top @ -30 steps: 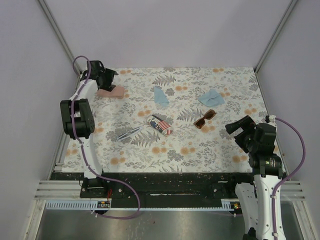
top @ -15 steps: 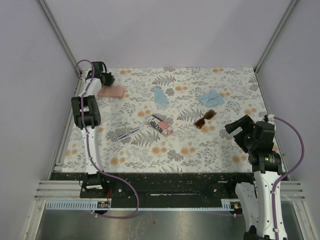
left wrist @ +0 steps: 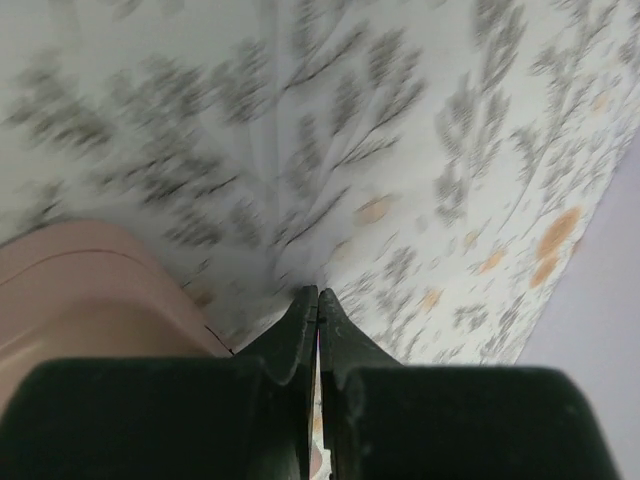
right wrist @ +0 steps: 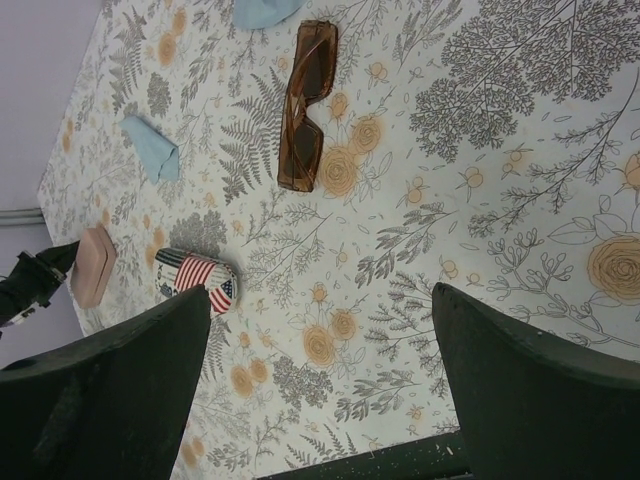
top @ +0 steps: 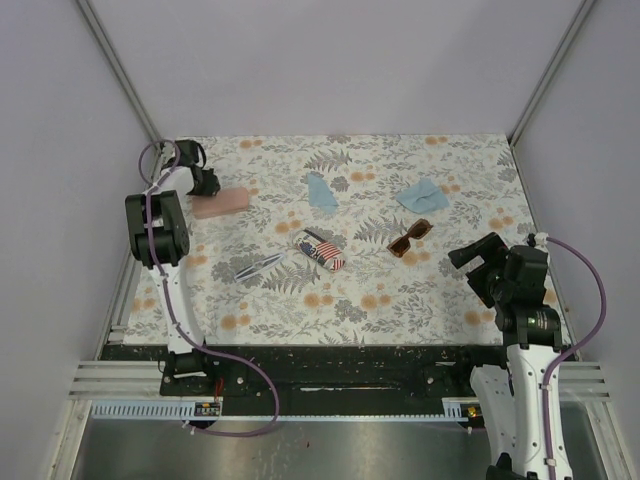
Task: Organize the sunglasses
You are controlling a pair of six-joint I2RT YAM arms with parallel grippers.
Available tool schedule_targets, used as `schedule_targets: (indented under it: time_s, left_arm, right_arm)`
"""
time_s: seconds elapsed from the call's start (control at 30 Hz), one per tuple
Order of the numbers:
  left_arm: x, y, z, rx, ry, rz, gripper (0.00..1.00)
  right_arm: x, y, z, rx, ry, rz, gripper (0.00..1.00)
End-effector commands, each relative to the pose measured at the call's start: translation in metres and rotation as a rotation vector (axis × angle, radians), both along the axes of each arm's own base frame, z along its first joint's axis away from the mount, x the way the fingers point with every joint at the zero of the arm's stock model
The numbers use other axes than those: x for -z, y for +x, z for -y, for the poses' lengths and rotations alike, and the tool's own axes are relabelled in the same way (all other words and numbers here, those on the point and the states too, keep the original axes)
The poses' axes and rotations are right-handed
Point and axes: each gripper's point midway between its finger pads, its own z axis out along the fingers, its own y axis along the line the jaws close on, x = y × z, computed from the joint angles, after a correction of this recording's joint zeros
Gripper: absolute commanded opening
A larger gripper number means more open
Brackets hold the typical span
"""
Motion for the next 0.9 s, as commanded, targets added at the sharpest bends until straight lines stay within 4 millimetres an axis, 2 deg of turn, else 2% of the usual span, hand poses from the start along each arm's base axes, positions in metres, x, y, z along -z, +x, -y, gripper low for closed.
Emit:
schedule_targets:
  time_s: [0.0, 0.27, 0.33, 0.4, 0.47, 0.53, 0.57, 0.6, 0.63, 0.87]
  left_arm:
    - [-0.005, -0.044, 0.026, 0.069, -0.073, 0.007, 0.03]
    - [-0.012, -0.128, 0.072, 0.142, -0.064, 0.026, 0.04]
    - [-0.017, -0.14, 0.076, 0.167, -0.045, 0.043, 0.08]
    - [-0.027, -0.145, 0.073, 0.212, 0.0, 0.06, 0.12]
    - [-0.042, -0.147, 0.066, 0.28, 0.09, 0.053, 0.2]
    - [-0.061, -0.144, 0.059, 0.41, 0.216, 0.05, 0.42]
    - [-0.068, -0.145, 0.052, 0.453, 0.287, 0.021, 0.56]
    - [-0.069, -0.151, 0.046, 0.461, 0.32, -0.019, 0.69]
    - [-0.071, -0.156, 0.041, 0.462, 0.339, -0.049, 0.78]
    - [-0.079, -0.188, 0.047, 0.403, 0.206, -0.113, 0.79]
  right_arm:
    - [-0.007, -0.001, -0.008, -0.023, 0.039, 0.036, 0.99]
    - [-0.005, -0.004, -0.015, -0.04, 0.077, 0.034, 1.0]
    - [-0.006, -0.004, -0.017, -0.051, 0.08, 0.033, 1.0]
    - [-0.007, -0.004, -0.019, -0.066, 0.08, 0.035, 0.99]
    - [-0.007, -0.004, -0.02, -0.083, 0.077, 0.035, 0.99]
    - [-0.006, -0.004, -0.022, -0.1, 0.076, 0.034, 0.99]
    - [-0.006, -0.004, -0.024, -0.108, 0.078, 0.034, 0.99]
    - [-0.006, -0.004, -0.024, -0.115, 0.079, 0.033, 0.99]
    - [-0.006, -0.003, -0.026, -0.124, 0.083, 0.032, 0.99]
    - [-0.005, 0.003, -0.027, -0.148, 0.072, 0.018, 0.99]
